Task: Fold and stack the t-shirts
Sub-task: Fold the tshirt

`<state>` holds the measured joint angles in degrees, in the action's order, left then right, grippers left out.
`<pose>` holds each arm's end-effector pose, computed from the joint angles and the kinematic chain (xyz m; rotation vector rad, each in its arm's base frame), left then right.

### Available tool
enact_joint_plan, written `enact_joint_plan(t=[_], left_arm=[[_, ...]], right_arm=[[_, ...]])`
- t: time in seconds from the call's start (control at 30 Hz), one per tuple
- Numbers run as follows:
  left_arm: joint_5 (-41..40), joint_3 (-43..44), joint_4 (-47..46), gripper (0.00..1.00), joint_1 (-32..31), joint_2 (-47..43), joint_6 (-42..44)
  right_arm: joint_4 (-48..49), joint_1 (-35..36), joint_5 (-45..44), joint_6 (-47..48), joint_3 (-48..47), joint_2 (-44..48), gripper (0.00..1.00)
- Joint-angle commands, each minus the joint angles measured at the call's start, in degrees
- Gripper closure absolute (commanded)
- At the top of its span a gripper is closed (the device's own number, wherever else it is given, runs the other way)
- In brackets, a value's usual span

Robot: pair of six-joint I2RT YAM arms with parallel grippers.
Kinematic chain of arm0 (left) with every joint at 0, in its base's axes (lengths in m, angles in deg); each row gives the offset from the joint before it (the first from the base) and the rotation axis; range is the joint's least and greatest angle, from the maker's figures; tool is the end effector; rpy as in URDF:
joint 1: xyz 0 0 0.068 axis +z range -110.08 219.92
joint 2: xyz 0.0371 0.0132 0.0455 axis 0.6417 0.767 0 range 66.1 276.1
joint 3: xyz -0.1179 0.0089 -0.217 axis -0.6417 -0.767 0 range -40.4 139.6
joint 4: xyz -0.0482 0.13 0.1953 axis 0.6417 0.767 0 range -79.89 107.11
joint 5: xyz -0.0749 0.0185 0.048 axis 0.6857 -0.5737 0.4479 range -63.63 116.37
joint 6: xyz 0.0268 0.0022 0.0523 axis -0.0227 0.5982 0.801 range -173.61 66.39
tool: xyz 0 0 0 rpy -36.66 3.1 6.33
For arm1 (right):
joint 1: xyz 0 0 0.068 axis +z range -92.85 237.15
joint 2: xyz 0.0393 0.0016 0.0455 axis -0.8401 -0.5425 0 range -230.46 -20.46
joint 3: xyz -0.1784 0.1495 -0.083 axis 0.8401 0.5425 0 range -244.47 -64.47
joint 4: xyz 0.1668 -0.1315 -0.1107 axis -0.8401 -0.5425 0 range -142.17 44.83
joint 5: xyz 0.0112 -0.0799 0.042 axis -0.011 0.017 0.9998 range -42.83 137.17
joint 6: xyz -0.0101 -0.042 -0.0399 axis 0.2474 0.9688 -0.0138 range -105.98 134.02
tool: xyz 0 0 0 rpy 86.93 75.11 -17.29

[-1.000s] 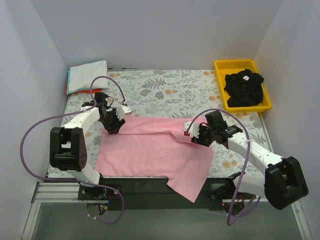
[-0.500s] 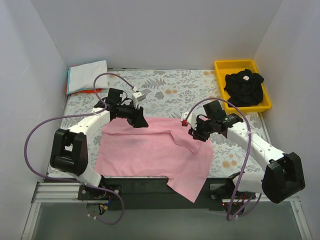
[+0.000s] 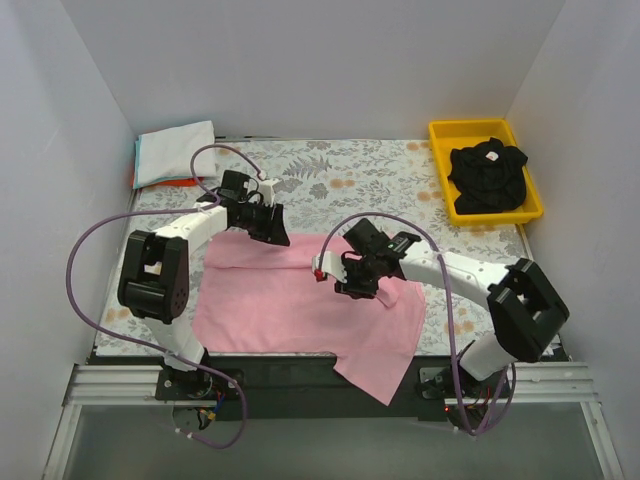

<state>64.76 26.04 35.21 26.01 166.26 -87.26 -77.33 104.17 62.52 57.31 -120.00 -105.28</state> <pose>0.3186 -0.1062 0.1822 -0.2030 2.6868 -1.1560 0.1799 0.2096 0.1927 -1.9273 1.7897 0.3758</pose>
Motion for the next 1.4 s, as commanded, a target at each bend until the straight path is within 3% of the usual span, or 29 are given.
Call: enact_joint_plan(t=[0.0,0.33,0.7,0.8,1.07,1.37], left_arm=[[-2.6,1.3,3.7,0.66,0.5,-1.0,0.3],[-4.1,0.7,4.0,0.65,1.1,-2.2,1.3],[-3.1,-0.7,4.1,0.66,1.8,-3.0,1.2],[-3.1,-0.7,4.2,0.65,1.8,-2.9,1.1],[-3.2,-1.0,4.6,0.65,2.0,-2.9,1.4],[-2.8,0.2,5.7,0.65,2.5,-3.3,1.6]], right_arm=[[3.3,0.3,-2.4,-5.7,-4.0,-4.6,0.59],[8.2,-1.8,-7.4,-9.1,-4.5,-11.3,0.52],[6.1,-9.0,1.8,-13.4,-8.9,-17.1,0.51],[4.0,-10.6,4.9,-15.3,-10.9,-19.7,0.6],[2.0,-13.3,4.9,-14.8,-12.7,-19.8,0.99],[-5.9,-12.8,18.6,-8.6,-14.3,-12.9,0.99]])
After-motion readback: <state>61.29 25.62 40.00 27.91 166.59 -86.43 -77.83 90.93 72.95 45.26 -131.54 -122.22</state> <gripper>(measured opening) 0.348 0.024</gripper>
